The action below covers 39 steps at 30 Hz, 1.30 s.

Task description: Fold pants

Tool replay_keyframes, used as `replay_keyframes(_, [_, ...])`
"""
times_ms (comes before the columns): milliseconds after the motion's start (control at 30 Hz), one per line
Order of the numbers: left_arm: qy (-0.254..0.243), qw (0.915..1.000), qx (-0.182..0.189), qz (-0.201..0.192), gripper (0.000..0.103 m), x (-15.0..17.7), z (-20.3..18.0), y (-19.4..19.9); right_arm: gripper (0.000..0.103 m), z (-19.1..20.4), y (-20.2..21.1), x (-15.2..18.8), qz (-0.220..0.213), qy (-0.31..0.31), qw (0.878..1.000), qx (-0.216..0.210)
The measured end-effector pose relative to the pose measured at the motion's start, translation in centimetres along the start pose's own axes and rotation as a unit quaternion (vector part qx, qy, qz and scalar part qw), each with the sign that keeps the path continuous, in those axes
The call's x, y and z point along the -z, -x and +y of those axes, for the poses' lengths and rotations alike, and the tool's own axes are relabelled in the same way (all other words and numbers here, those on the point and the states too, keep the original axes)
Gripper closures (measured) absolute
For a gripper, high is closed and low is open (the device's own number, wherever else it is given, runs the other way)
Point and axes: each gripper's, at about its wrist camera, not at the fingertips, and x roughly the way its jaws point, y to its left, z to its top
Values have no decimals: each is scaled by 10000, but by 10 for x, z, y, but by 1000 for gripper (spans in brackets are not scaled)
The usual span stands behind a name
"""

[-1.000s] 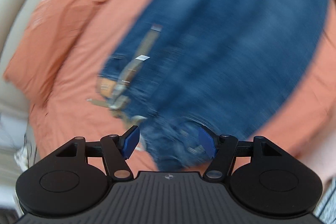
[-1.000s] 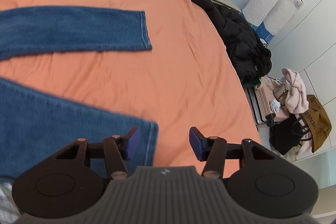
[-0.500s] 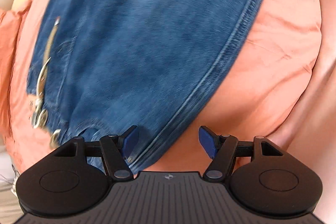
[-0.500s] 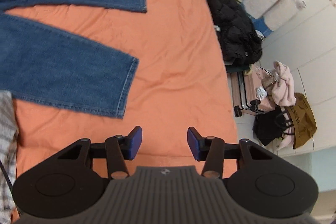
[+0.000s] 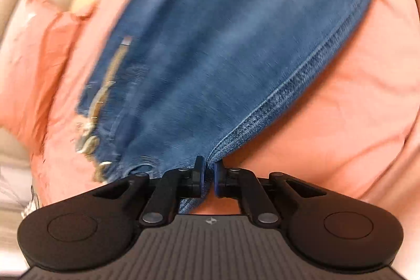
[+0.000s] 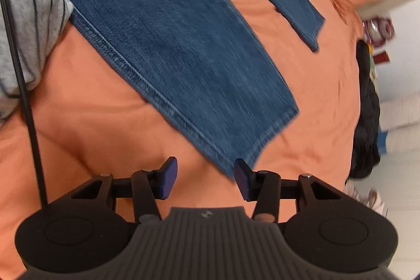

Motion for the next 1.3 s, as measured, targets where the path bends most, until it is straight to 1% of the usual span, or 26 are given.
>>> replay_keyframes(33, [170, 9998, -67, -92, 96, -5, 1, 8, 60, 2, -7, -2, -31, 60, 10000, 20])
replay_keyframes(100, [534, 9981, -151, -261, 96, -6, 11, 18, 60, 7, -21, -4, -75, 170, 9998, 60])
replay_keyframes(167, [902, 9950, -205, -374, 96, -10, 17, 29, 60, 12, -33, -4, -49, 317, 9995, 16])
replay_keyframes(200, [1027, 9936, -218, -417, 96, -12, 19, 29, 60, 13, -37, -3, -48, 375, 9993, 63])
replay_keyframes(233, [1113, 9925, -233, -449, 96, -15, 22, 31, 66, 16, -42, -2, -81, 400, 9991, 152])
replay_keyframes(267, [1194, 9914, -255, -474, 96, -16, 22, 33, 78, 16, -45, -2, -120, 364, 9990, 210])
replay_keyframes(300, [1274, 9903, -264, -490, 96, -16, 22, 35, 85, 17, -48, -1, -152, 269, 9992, 266])
replay_keyframes(333, [1361, 9891, -267, -496, 96, -18, 24, 34, 95, 15, -49, -1, -174, 190, 9991, 325])
replay_keyframes(367, [1451, 9878, -268, -502, 96, -18, 28, 32, 100, 18, -48, -2, -235, 110, 9989, 400])
replay_keyframes(433, [1624, 9849, -289, -523, 96, -18, 32, 34, 103, 14, -43, -1, -353, -93, 9976, 584])
replay_keyframes(533, [1787, 9812, -404, -606, 96, -19, 39, 44, 103, 3, -24, -3, -646, -570, 9921, 913])
replay_keyframes(600, [1954, 9772, -464, -693, 96, -21, 48, 52, 103, -11, -9, -7, -867, -874, 9859, 1136])
replay_keyframes(700, [2209, 9696, -567, -884, 96, -24, 70, 64, 103, -37, 12, -20, -1146, -1167, 9751, 1499])
replay_keyframes(767, [2306, 9655, -654, -1020, 96, -30, 89, 71, 103, -58, 20, -36, -1263, -1358, 9689, 1637])
replay_keyframes(867, [2356, 9617, -818, -1137, 96, -45, 116, 75, 103, -97, 23, -68, -1371, -1585, 9607, 1822])
replay_keyframes(900, [2365, 9608, -870, -1157, 97, -51, 125, 73, 103, -108, 21, -81, -1387, -1609, 9585, 1902])
replay_keyframes(967, [2473, 9582, -864, -1153, 97, -62, 147, 66, 103, -129, 13, -107, -1358, -1576, 9562, 2062])
replay_keyframes(1033, [2531, 9571, -862, -1118, 97, -74, 166, 53, 103, -147, 1, -133, -1286, -1536, 9550, 2185])
replay_keyframes(1167, [2484, 9596, -919, -955, 97, -99, 200, 13, 103, -180, -34, -192, -1102, -1483, 9552, 2311])
replay_keyframes(1300, [2558, 9603, -788, -788, 97, -123, 222, -36, 103, -203, -76, -249, -846, -1458, 9576, 2337])
